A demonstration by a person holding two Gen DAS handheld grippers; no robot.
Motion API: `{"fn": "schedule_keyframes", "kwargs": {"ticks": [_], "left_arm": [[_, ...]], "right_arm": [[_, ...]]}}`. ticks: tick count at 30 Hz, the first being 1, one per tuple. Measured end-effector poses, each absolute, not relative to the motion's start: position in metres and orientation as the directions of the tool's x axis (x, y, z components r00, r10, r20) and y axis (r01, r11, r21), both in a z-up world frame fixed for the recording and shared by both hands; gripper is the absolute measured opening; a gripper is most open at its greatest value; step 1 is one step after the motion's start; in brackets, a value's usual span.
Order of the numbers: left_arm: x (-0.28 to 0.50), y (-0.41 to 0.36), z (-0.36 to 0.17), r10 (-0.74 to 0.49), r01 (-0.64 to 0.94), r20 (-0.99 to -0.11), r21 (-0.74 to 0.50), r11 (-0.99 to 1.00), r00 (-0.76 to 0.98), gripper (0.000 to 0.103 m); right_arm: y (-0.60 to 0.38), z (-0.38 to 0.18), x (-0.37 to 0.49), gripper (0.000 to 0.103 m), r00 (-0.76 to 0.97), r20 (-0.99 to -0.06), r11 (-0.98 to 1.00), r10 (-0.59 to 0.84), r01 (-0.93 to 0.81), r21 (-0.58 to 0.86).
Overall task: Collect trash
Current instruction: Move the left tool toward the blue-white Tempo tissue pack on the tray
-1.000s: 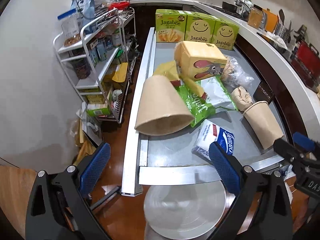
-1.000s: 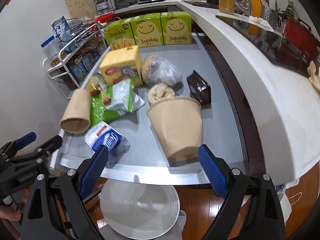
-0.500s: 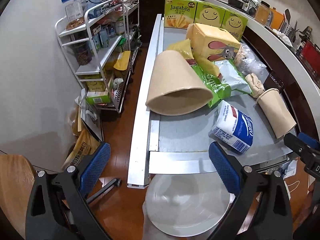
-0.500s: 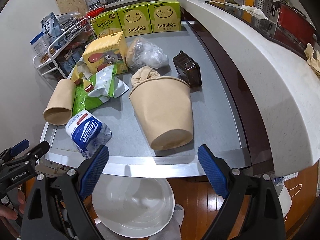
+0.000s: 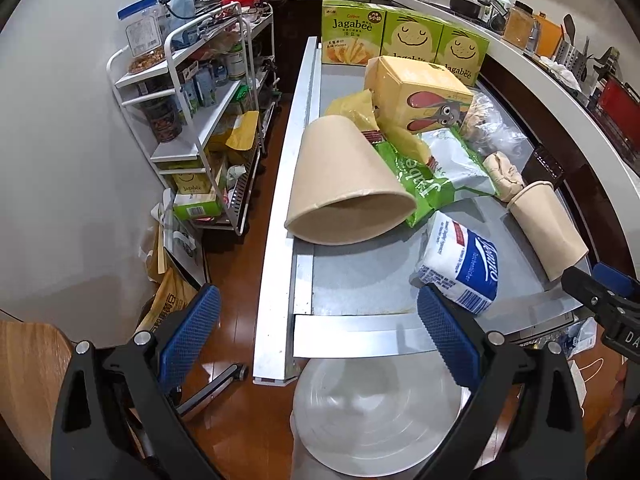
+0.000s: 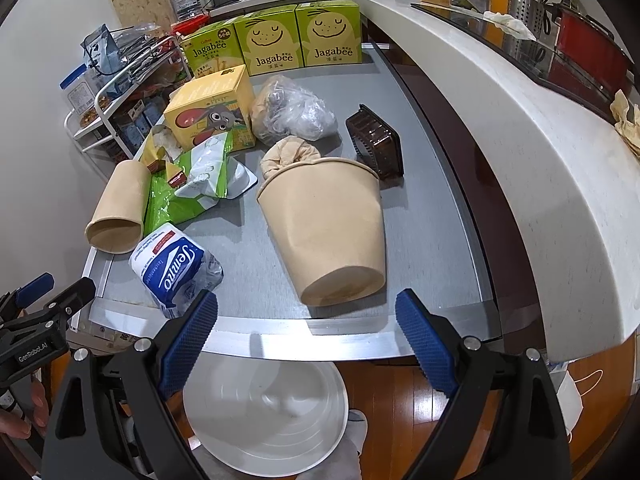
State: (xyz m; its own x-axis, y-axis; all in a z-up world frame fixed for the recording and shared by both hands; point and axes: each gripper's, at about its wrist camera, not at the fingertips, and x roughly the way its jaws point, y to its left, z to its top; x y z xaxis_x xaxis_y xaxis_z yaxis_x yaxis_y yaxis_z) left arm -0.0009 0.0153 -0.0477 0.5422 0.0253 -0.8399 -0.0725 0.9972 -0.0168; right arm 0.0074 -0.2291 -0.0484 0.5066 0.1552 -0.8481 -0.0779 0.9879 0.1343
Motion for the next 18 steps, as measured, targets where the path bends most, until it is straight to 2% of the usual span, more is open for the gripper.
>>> {"fn": "schedule_keyframes", "kwargs": {"ticks": [18], "left_arm": [[0.000,0.003,-0.039,0.020,-0.028,-0.828,0.005,1.000,0.560,0.100]], "right_arm": [[-0.230,-0.046,0.013,0.089,0.501,-0.852,0.989,0.148,-0.074,0.128]]}}
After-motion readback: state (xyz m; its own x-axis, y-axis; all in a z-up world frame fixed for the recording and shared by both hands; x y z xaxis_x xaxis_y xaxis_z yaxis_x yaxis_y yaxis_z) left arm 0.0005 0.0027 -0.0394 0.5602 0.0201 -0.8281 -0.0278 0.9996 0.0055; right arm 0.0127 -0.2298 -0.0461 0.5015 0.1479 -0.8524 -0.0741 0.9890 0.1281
